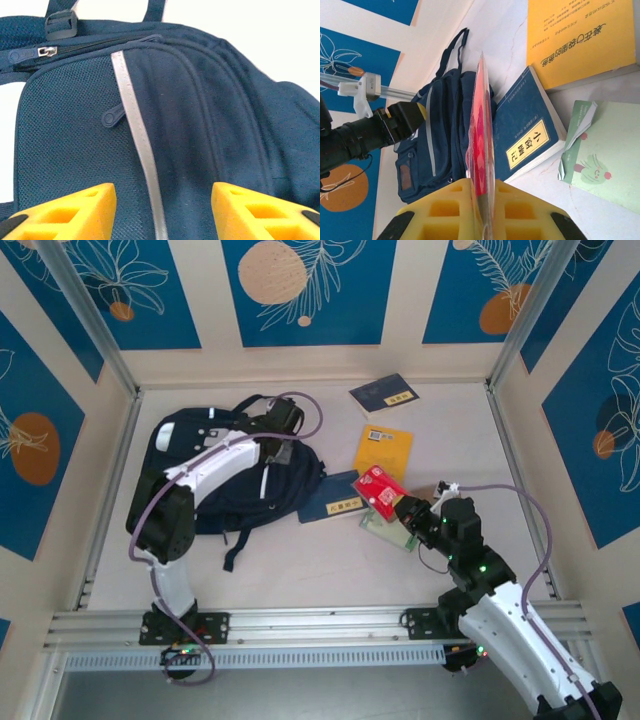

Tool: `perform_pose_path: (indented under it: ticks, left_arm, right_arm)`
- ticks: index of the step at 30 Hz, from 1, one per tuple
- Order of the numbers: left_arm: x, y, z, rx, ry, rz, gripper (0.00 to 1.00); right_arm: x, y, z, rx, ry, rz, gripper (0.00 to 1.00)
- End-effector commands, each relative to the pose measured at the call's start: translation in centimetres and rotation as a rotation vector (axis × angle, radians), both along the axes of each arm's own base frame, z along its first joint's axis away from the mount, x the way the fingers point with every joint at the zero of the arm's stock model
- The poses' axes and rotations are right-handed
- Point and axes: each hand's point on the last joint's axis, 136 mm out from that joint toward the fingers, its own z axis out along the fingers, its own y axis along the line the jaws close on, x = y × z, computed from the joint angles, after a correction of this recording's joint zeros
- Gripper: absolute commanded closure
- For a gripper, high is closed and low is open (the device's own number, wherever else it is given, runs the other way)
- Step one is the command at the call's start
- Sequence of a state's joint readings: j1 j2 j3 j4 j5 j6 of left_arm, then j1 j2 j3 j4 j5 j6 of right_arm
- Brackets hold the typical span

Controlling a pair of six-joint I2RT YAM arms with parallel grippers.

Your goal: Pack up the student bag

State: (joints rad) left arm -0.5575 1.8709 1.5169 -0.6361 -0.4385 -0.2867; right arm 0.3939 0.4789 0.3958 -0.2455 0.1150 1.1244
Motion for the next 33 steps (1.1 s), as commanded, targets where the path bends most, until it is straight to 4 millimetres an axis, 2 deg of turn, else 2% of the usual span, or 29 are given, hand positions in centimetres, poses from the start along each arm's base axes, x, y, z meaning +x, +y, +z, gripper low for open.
perform_pose_path:
  ticks: [1,4,9,13,15,18,21,24,29,33]
  left_arm:
    - [0.4,2.2,-1.0,0.012,0.049,0.032,0.48]
    - [0.5,1.7,-2.2,-0.078,0.077,0.023,0.52]
    - [0.4,-1.0,-4.1,-0.19,0.156,-0.043,0.65]
    - [0.1,-0.9,-6.1,-0.171,0.207,-0.033,0.68]
    - [0.0,-0.9,-6.5,-0.169,0.223,-0.03,0.76]
    - [-0.3,-1.4,-6.0,-0.209,0.234,-0.041,0.98]
    - [-0.7,-1.7,-3.4,-0.242,0.212,-0.06,1.0]
    - [-1.5,-1.7,1.0,-0.272,0.16,-0.107,1.0]
    - [-4.0,0.8,8.9,-0.249,0.008,-0.137,1.0]
    - [-6.5,2.2,13.8,-0.243,-0.08,-0.186,1.0]
  right_arm:
    - [-0.3,0.3,0.1,0.017,-0.009,0.035,1.0]
    - [-0.1,0.2,0.0,0.036,-0.008,0.03,1.0]
    - [0.0,0.3,-0.9,0.059,0.0,0.032,1.0]
    - [0.0,0.4,-0.9,0.088,0.014,0.035,1.0]
    - [-0.1,0.5,-0.4,0.098,0.006,0.043,1.0]
    - [0.0,0.7,0.7,0.095,-0.023,0.063,1.0]
    - [0.0,1.0,1.6,0.053,-0.043,0.099,1.0]
    - [0.1,1.7,2.4,0.01,-0.049,0.16,1.0]
    - [0.5,3.6,4.5,-0.042,-0.094,0.286,1.0]
    - [0.7,5.3,6.2,-0.047,-0.127,0.372,1.0]
